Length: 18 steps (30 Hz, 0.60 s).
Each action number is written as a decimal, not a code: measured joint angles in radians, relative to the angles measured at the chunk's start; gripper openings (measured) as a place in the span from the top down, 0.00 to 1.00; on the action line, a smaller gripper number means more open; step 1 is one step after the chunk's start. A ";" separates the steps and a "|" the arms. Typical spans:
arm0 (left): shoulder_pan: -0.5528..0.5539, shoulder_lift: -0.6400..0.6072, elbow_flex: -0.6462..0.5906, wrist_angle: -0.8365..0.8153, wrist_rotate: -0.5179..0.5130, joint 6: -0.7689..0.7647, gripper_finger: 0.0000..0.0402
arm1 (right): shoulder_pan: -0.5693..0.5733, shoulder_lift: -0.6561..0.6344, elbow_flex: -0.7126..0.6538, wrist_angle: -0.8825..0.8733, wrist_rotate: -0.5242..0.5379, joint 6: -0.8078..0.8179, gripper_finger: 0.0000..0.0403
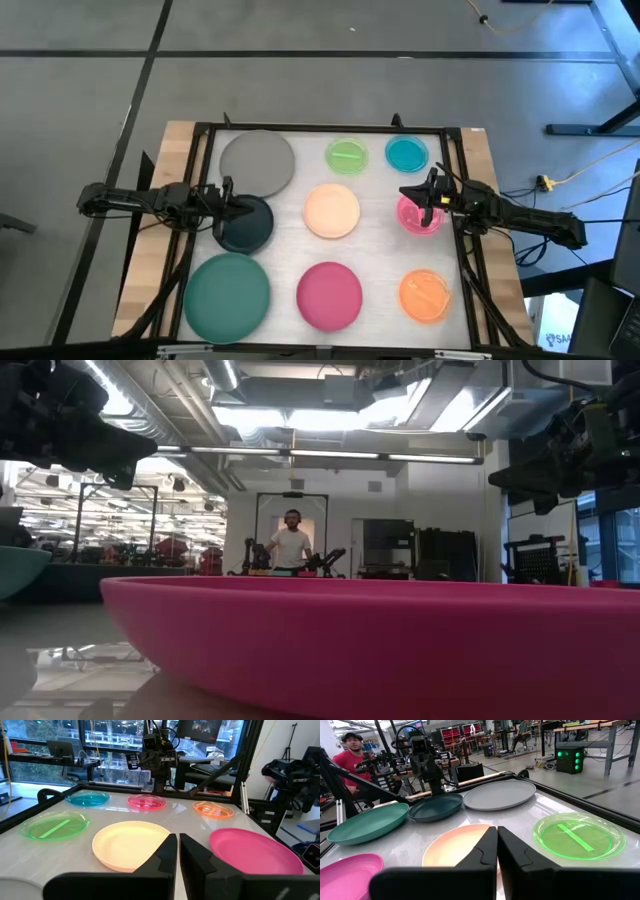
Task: Stack plastic plates
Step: Stack the green plate on the gray plate
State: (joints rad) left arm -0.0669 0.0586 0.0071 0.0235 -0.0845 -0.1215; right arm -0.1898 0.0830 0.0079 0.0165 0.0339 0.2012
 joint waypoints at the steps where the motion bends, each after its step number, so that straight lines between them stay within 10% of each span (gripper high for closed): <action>1: 0.000 0.000 0.000 0.000 0.000 0.000 0.97 | 0.000 0.000 0.000 0.000 0.000 0.000 0.99; 18: 0.001 0.000 0.000 0.377 -0.203 0.185 0.97 | 0.000 0.000 0.000 0.000 0.000 0.000 0.99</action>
State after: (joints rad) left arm -0.0658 0.0589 0.0071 0.4006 -0.2874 0.0639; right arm -0.1899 0.0826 0.0079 0.0162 0.0341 0.2012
